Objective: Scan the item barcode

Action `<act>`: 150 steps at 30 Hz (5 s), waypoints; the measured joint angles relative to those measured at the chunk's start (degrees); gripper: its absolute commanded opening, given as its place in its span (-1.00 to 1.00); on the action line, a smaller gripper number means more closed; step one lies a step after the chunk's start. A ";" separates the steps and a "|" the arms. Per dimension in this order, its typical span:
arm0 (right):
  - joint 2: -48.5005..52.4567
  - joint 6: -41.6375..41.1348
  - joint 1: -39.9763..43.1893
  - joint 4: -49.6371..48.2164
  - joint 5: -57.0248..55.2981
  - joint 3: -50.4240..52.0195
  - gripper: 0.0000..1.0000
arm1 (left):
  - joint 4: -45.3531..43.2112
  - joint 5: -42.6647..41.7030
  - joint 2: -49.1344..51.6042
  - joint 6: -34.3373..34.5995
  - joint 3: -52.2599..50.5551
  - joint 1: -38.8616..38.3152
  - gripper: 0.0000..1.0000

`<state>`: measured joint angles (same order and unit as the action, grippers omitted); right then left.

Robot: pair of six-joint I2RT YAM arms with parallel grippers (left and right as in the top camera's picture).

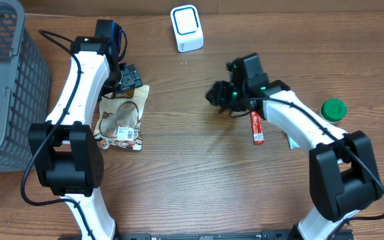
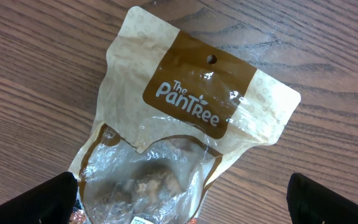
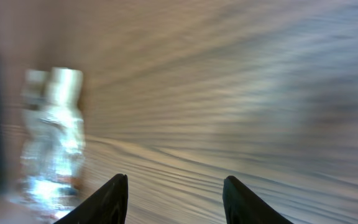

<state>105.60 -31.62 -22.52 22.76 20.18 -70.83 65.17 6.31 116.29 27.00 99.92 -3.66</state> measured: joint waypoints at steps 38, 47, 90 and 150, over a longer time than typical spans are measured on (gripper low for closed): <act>0.00 -9.31 -29.14 -20.79 -15.02 0.02 0.32 | 0.02 0.00 -0.02 -0.02 0.00 0.00 0.99; 0.00 -9.31 -22.12 -4.61 -17.90 0.02 0.48 | 0.00 0.00 -0.02 0.00 0.00 0.00 0.99; 0.00 -9.22 -17.31 -0.31 -21.68 0.02 0.76 | -2.86 -1.29 0.00 -12.94 0.02 0.61 -0.51; 0.00 -7.50 -9.42 4.31 -21.62 0.02 0.75 | -5.11 -9.75 0.33 -21.05 -12.07 -10.01 -0.83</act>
<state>105.60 -39.11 -31.94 27.07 -1.43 -70.81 60.05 -3.44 116.62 5.96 87.85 -13.67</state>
